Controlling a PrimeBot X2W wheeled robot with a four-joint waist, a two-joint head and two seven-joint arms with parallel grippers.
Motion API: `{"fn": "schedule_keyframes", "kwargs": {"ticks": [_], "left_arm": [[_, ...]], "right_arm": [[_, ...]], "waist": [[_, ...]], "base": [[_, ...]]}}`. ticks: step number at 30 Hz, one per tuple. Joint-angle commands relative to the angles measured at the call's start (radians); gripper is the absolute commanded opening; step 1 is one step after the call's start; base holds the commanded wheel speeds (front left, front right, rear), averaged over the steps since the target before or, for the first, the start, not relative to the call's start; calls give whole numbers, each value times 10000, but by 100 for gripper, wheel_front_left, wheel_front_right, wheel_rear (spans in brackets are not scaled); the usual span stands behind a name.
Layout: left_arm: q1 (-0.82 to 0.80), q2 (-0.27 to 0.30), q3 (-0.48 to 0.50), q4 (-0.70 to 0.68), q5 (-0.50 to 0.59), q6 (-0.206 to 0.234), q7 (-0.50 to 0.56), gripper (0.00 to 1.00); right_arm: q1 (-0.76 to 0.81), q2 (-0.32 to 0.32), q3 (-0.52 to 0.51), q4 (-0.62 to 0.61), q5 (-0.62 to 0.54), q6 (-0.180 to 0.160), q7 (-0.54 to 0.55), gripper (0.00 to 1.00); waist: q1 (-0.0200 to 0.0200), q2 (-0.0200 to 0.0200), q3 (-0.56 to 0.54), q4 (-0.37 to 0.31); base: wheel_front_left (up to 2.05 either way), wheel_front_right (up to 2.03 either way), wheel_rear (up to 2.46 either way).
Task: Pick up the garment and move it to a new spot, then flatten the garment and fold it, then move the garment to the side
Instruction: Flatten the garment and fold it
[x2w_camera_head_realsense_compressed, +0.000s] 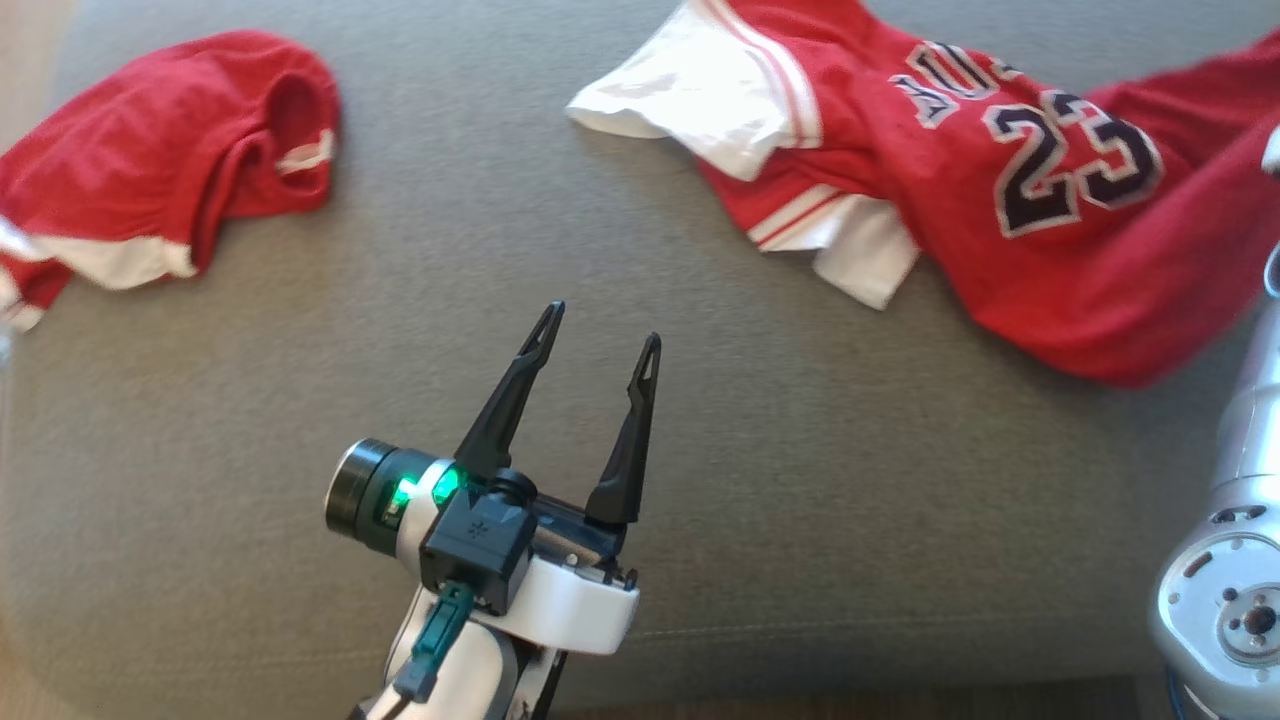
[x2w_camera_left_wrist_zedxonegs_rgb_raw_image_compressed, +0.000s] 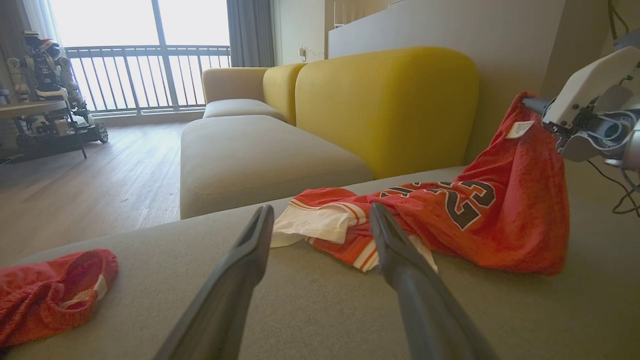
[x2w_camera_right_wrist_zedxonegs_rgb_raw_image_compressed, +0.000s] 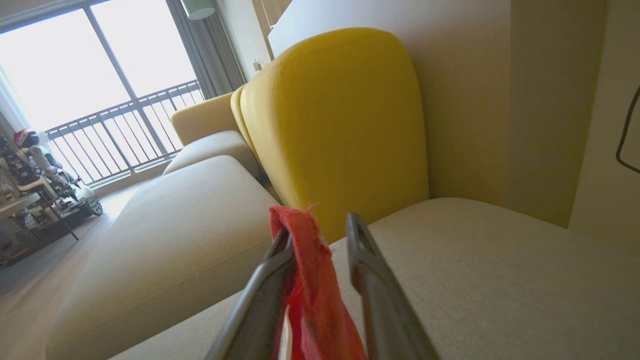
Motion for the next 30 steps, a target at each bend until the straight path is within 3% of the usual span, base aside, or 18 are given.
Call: {"fn": "schedule_keyframes", "kwargs": {"ticks": [1,4,7,17,22,24,25,29,30], "left_arm": [[-333,-57,217,-321,-118,89,-51,100],[-254,-83,237,-331,-193,180,-51,100],[-156,-95,321,-357,-187,263,-51,100],[8,-31,672,-442,-14,206,-51,100],[-19,0,737,-423,56,109,-51,100],[-14,-2,737,-408,68,88,-51,100],[-5,-4,731,-403,72,80,-51,100],[89,-19,724,-393,53,117,-51,100],[111,-25,717,-390,46,135,-51,100]], "right_arm": [[-291,-12,109,-116,-234,-2,-92,100],[-43,-9,318,368,-484,-2,-146,100],[609,-7,1020,721,145,-2,-173,100],[3861,-6,3749,144,4107,-2,210,100],[4563,-6,4678,121,6125,-2,877,100],[4665,-6,4975,235,6442,-2,1057,100],[4668,-6,5084,334,6690,-2,1200,93],[4591,-5,5199,817,6933,-2,1599,0],[4568,-5,5139,928,6823,-2,1638,0]], "waist": [[0,0,61,336],[0,0,54,445],[0,0,35,305],[0,0,-33,-718],[0,0,-175,-898],[0,0,-247,-880],[0,0,-290,-844],[0,0,-462,-624],[0,0,-504,-540]], "base": [[0,0,0],[0,0,0],[0,0,0],[0,0,0],[0,0,0],[0,0,0],[0,0,0],[0,0,0],[0,0,0]]}}
